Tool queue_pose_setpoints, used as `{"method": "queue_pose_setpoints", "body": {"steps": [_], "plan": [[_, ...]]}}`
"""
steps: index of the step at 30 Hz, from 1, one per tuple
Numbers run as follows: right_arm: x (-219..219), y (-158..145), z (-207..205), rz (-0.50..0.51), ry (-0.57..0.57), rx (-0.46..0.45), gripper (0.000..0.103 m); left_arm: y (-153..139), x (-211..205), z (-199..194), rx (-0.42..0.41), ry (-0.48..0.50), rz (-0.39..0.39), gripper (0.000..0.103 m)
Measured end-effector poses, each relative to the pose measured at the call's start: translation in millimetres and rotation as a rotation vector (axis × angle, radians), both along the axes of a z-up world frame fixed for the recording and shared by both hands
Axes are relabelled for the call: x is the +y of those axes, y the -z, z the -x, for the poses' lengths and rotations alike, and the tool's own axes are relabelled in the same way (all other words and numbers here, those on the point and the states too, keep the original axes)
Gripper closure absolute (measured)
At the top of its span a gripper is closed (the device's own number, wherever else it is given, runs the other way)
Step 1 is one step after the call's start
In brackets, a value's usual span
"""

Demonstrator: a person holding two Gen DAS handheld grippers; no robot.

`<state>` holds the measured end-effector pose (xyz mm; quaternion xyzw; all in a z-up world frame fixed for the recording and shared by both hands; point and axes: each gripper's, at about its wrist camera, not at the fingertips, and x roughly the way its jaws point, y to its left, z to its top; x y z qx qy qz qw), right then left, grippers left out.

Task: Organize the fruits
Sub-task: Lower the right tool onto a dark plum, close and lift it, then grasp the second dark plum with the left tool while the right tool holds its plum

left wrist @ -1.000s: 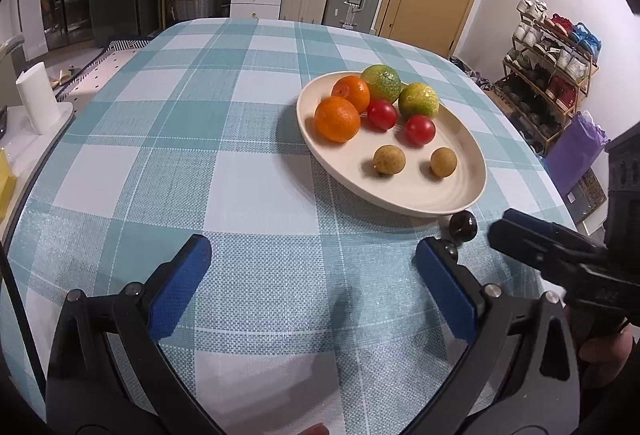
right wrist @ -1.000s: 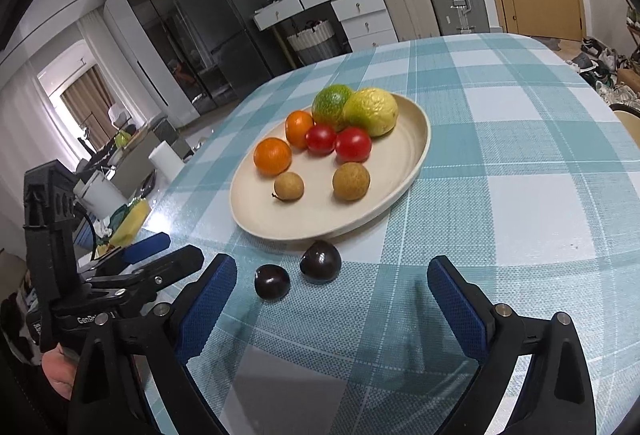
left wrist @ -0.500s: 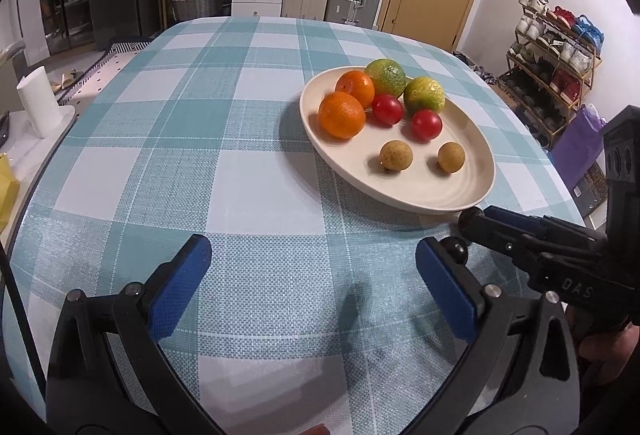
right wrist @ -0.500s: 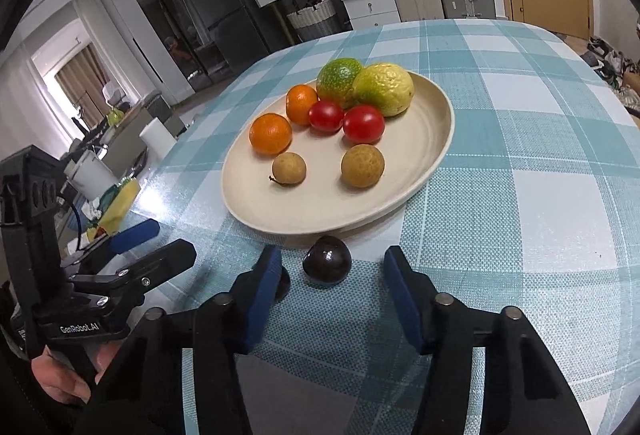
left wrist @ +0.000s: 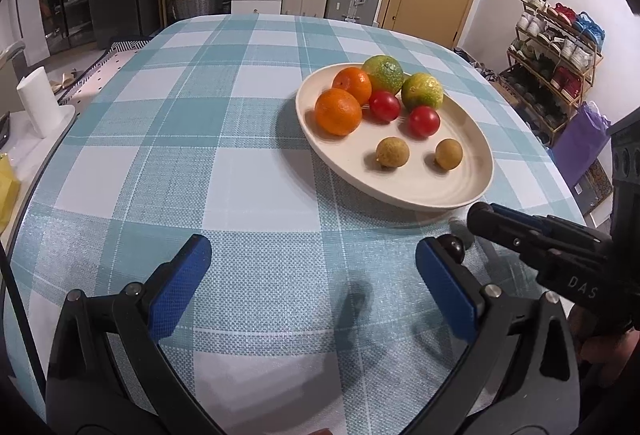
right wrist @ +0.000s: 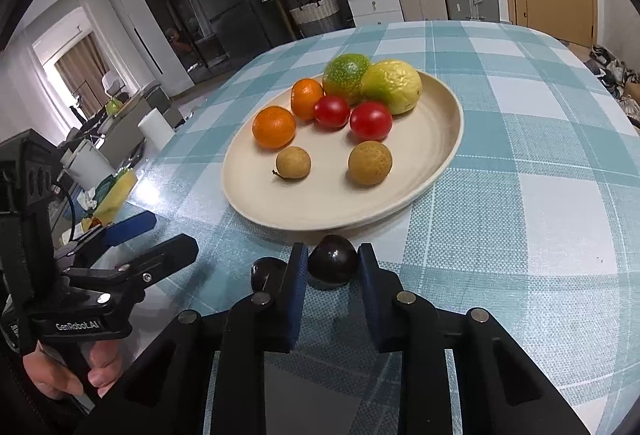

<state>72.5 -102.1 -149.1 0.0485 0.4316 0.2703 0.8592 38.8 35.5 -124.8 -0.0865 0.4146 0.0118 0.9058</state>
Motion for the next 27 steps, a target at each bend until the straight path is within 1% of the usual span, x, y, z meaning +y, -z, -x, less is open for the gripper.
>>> {"method": "queue_pose_setpoints", "body": {"steps": [7,14,18,25,26,27], "plan": [[-18,-7,4,-0.049,0.025,-0.016,0.077,-1,-14,-2,0.008,0.045,0.004,0.001],[-34,-15,10,-0.065,0.048,-0.043,0.077,3,-33,-8,0.034,0.109,0.022,0.001],[-44,-21,13,-0.077,0.063,-0.060,0.077,6,-47,-14,0.046,0.133,-0.010,0.002],[-59,-27,15,-0.084,0.084,-0.087,0.077,10,-66,-24,0.055,0.174,-0.026,0.002],[-61,-27,16,-0.085,0.086,-0.086,0.077,12,-67,-26,0.060,0.175,-0.034,0.002],[-62,-27,16,-0.088,0.087,-0.086,0.077,13,-68,-27,0.064,0.174,-0.037,0.005]]}}
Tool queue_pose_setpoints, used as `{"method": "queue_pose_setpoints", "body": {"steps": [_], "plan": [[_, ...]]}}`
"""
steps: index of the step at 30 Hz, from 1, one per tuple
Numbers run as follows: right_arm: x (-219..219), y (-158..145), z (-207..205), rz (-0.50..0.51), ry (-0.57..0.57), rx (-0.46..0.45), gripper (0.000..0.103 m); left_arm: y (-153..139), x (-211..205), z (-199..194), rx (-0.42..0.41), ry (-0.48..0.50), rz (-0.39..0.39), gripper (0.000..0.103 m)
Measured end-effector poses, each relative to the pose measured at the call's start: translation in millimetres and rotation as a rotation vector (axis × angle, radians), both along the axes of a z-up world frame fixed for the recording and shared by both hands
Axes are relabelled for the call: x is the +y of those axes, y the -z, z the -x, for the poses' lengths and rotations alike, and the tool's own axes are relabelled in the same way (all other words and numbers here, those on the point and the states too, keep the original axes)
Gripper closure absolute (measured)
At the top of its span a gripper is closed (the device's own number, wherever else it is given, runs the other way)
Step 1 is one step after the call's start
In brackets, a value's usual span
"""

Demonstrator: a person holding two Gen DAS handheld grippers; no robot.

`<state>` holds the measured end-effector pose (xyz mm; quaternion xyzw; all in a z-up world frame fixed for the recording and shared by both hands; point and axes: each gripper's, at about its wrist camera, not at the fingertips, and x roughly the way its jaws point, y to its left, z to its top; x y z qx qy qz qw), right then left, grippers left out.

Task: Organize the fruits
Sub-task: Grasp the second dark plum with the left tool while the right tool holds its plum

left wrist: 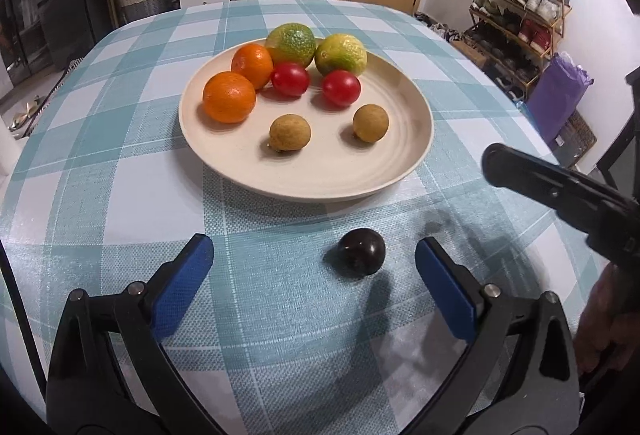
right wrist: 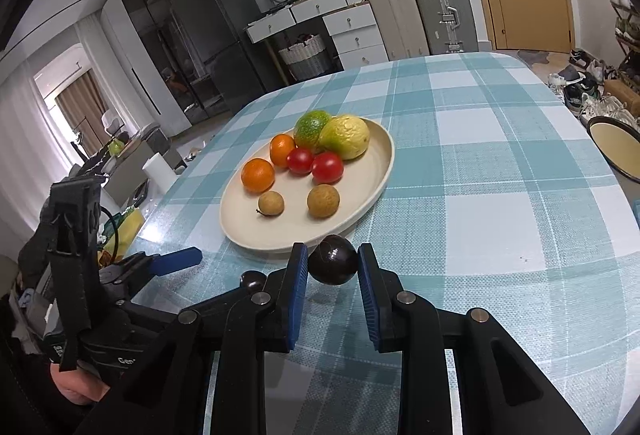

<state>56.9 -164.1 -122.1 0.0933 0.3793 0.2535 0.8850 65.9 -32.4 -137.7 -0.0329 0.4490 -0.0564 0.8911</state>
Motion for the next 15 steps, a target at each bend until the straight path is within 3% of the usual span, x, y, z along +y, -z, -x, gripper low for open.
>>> {"method": "queue_pose_setpoints", "body": {"steps": [7,10,15], "plan": [[-7.6,0.2,1.2,-0.009,0.007,-0.001,0.077,2.8,-3.3,-6.7,0.010,0.032,0.032,0.025],[-9.1,0.8,0.3,-0.014,0.009,0.001,0.077,2.9,-6.2,-8.5,0.012,0.037,0.015,0.036],[-10.1,1.1,-1.6,-0.021,0.009,0.003,0.077,0.9,-5.5,-7.7,0.011,0.062,0.053,0.061]]}}
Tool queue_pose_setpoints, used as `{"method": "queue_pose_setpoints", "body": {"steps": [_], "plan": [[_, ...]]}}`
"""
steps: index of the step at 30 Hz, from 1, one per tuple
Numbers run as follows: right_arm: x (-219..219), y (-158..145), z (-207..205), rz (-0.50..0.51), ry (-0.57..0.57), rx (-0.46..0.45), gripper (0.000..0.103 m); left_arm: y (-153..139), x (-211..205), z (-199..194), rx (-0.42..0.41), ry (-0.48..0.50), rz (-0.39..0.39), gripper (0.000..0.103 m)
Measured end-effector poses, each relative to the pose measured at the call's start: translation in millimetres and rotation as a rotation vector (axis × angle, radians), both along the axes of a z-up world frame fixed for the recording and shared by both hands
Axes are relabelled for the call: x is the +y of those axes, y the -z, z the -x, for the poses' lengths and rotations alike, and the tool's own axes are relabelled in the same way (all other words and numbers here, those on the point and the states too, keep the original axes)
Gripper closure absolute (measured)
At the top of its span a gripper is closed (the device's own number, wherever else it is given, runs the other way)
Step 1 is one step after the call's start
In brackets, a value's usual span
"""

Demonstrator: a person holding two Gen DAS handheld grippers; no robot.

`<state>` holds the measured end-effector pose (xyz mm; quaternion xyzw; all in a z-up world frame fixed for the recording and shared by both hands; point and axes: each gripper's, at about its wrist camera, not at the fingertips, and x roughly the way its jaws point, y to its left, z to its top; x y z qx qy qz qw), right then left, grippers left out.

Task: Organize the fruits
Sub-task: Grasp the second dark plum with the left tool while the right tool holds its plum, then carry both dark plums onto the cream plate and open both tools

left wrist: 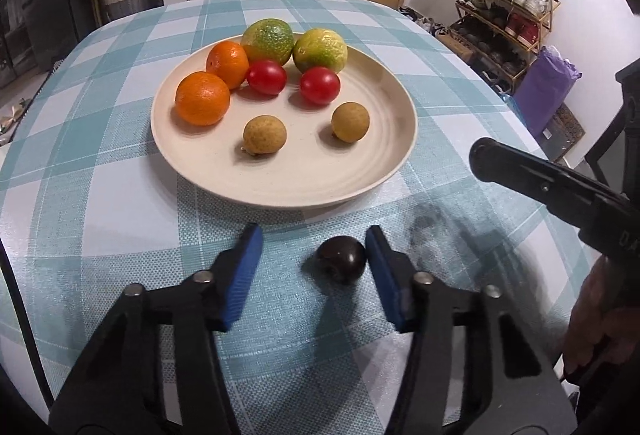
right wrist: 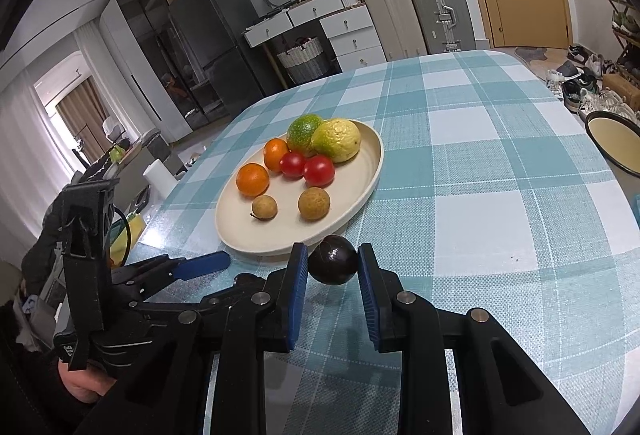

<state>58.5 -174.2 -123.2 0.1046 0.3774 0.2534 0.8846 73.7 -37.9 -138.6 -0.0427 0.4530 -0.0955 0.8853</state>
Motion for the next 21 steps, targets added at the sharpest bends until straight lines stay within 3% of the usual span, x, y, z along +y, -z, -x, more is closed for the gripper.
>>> {"method": "queue_pose_setpoints", "body": {"steps": [5,8,21], "plan": [[0,0,-1,-0.003,-0.003,0.004,0.077,0,3,0,0.017,0.023,0.061,0.075],[1,-1,-1,0.000,-0.006,0.005,0.077,-3,-1,1,0.015,0.049,0.052,0.081],[13,-5,-7,0.026,-0.021,0.000,0.077,-8,7,9,0.019,0.071,0.126,0.081]]}}
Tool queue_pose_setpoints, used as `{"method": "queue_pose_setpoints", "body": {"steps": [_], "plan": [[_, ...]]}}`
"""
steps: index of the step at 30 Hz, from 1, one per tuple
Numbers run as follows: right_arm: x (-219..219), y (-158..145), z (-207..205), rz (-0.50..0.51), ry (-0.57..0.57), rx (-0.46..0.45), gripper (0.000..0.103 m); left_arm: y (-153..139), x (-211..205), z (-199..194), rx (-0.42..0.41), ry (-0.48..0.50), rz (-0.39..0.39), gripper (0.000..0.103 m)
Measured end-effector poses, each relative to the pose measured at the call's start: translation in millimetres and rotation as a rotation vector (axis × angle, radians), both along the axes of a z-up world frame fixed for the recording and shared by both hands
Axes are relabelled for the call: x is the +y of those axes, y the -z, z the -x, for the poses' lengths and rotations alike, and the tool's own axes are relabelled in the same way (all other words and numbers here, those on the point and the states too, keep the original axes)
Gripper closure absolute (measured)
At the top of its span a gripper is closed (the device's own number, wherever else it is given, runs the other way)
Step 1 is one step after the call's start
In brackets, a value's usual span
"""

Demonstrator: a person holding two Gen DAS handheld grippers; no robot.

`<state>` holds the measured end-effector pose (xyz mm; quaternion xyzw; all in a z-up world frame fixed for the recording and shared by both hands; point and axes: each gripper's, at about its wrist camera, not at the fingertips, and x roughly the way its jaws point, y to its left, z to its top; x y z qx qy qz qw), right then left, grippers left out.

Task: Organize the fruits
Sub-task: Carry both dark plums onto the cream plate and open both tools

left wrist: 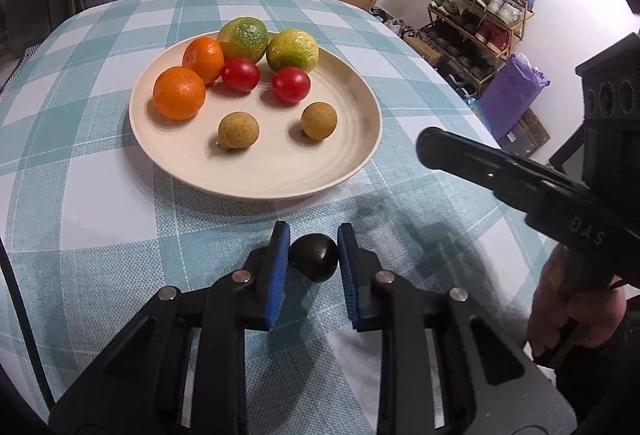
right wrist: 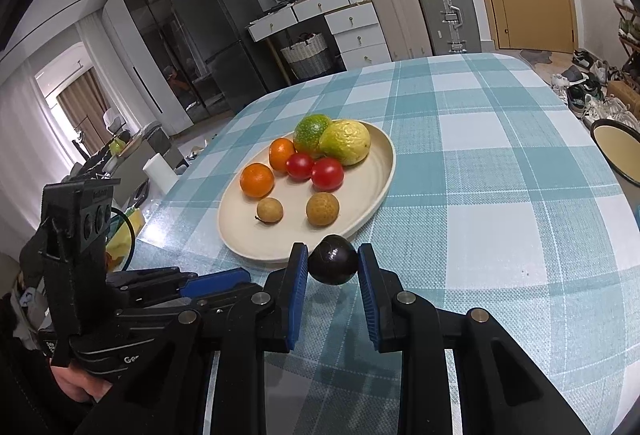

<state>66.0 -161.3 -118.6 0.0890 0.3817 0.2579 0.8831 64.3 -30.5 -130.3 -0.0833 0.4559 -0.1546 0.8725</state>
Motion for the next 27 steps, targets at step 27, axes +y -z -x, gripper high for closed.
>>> {"method": "queue_pose_setpoints", "body": {"steps": [27], "plan": [[37,-6,-48,-0.012,-0.065,0.007,0.077,-53,55,-69,-0.104,-0.096,0.077,0.081]]}}
